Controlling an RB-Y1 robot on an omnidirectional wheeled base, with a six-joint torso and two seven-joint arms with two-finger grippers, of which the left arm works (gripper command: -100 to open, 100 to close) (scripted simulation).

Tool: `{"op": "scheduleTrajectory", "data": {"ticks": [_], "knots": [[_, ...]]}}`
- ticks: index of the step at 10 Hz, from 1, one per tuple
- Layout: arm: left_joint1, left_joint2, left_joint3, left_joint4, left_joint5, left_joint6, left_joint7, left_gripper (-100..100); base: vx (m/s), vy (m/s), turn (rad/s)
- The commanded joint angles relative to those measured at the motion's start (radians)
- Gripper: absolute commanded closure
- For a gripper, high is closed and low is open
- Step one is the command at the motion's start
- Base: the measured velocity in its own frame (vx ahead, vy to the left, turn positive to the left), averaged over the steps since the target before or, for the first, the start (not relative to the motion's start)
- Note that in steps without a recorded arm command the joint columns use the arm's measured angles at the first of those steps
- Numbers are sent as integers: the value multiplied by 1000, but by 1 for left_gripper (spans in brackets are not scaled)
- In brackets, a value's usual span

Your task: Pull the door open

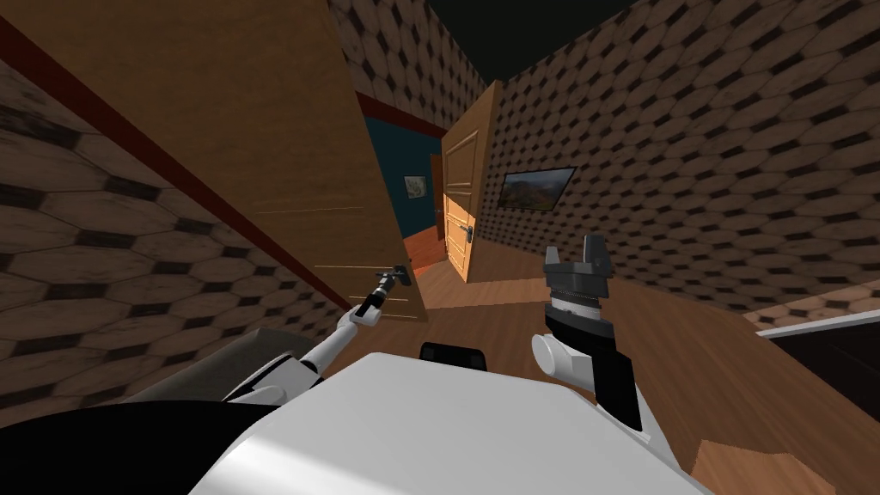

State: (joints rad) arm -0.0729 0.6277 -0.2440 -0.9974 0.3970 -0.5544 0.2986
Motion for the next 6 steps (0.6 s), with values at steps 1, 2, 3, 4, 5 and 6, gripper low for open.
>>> {"op": "scheduleTrajectory", "data": {"ticks": [1, 2, 3, 4, 5, 6], "knots": [[17, 24, -21, -14, 4, -18, 16, 100, -183, 115, -101], [24, 35, -34, -21, 6, -27, 25, 100, -191, 94, -97], [30, 45, -44, -26, 7, -35, 32, 100, -205, 80, -76], [36, 55, -54, -31, 9, -43, 39, 100, -181, 64, -59], [30, 43, -53, -31, 6, -36, 34, 100, -77, 18, -26], [49, 66, -76, -39, 11, -63, 48, 100, -124, 56, -120]]}}
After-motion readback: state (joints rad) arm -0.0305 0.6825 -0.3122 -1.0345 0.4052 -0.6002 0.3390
